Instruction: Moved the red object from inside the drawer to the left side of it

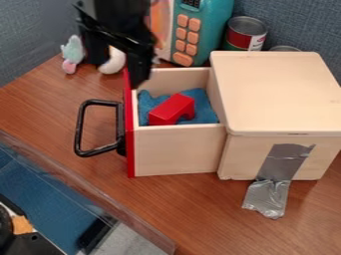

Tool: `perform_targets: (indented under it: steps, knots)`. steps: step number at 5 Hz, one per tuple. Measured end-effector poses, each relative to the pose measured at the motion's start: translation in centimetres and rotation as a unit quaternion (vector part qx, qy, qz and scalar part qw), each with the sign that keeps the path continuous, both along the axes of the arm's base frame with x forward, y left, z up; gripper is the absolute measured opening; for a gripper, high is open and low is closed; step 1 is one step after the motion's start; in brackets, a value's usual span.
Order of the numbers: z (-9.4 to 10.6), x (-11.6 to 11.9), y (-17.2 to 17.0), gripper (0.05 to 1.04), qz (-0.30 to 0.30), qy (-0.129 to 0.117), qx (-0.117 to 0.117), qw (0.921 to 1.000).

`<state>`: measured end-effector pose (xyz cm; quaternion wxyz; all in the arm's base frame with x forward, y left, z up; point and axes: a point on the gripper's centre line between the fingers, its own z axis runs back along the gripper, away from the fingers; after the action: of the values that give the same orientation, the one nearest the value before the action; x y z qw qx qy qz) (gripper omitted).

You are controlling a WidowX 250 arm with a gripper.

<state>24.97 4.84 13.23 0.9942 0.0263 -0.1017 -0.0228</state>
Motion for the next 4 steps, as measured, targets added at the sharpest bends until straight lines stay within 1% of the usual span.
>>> perform_targets:
  steps: [2, 3, 4]
  knots:
    - [-1.1, 2.6, -3.2, 1.000, -0.015, -0.002, -0.021, 0.9997]
    - [-2.2, 3.1, -3.6, 1.000, -0.015, 0.009, -0.015, 0.9997]
    - [-3.3, 3.7, -3.1, 1.000, -0.016, 0.010, 0.000, 0.9998]
